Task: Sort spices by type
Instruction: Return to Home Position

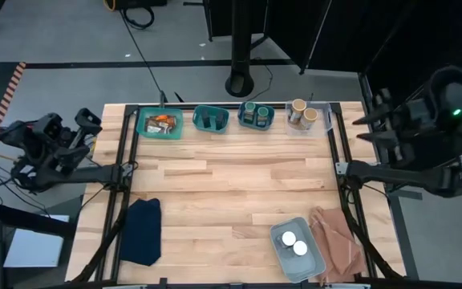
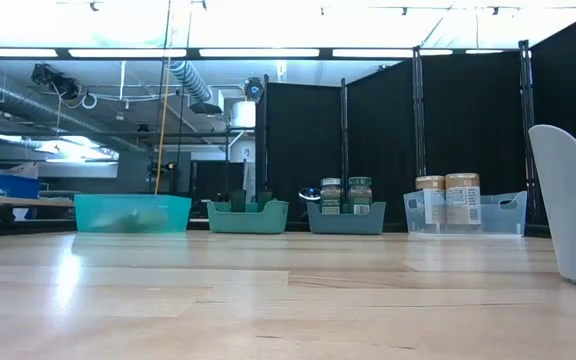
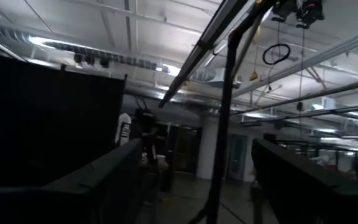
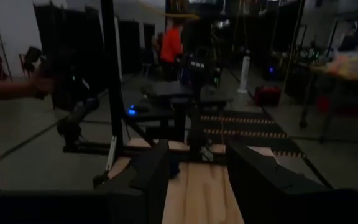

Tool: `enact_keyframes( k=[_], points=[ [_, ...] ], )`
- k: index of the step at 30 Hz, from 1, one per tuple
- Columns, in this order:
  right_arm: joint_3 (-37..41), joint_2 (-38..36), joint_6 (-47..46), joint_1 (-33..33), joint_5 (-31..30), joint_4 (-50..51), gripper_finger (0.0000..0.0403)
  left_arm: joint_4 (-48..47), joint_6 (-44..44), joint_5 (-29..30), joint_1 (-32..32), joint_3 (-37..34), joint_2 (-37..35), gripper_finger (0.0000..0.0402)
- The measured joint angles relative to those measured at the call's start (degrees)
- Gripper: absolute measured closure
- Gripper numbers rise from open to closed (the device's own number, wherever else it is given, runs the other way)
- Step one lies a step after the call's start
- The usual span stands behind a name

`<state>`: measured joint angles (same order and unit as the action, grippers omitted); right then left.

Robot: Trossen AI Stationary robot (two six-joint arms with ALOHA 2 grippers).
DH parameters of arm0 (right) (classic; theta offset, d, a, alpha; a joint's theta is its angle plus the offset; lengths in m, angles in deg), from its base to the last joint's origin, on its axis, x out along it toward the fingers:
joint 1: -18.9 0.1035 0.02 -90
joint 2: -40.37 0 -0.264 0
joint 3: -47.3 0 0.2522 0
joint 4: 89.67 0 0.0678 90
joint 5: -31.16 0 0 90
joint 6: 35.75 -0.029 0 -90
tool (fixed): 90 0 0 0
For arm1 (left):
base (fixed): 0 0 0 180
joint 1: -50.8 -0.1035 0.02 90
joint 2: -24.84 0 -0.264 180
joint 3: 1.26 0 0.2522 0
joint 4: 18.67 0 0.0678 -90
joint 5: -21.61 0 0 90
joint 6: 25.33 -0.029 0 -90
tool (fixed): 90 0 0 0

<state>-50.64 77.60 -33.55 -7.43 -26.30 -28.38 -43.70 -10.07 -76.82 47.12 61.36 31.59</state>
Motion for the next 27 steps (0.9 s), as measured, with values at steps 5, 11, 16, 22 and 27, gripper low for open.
enact_keyframes(
  k=[5,11,16,22,27],
  points=[
    [20.38,-12.29,-8.67,0.0,-1.4,-16.22,0.0239,4.86,2.08,-3.26,0.0,-7.38,-5.71,0.0092],
    [37.83,-26.66,-17.26,0.0,-6.75,-30.57,0.0238,5.7,2.47,-2.7,0.0,-11.73,-6.29,0.0092],
    [47.6,-36.94,-22.32,-0.02,-11.06,-38.33,0.024,5.45,-0.35,2.72,0.0,-16.67,-6.65,0.0092],
    [52.45,-34.42,-27.55,-0.02,-7.13,-43.89,0.0239,12.53,0.54,3.62,0.02,-25.41,-6.67,0.0092],
    [56.38,-34.7,-29.21,-0.01,-8.25,-47.32,0.024,21.38,2.95,4.42,0.04,-33.73,-6.7,0.0092]
  ],
)
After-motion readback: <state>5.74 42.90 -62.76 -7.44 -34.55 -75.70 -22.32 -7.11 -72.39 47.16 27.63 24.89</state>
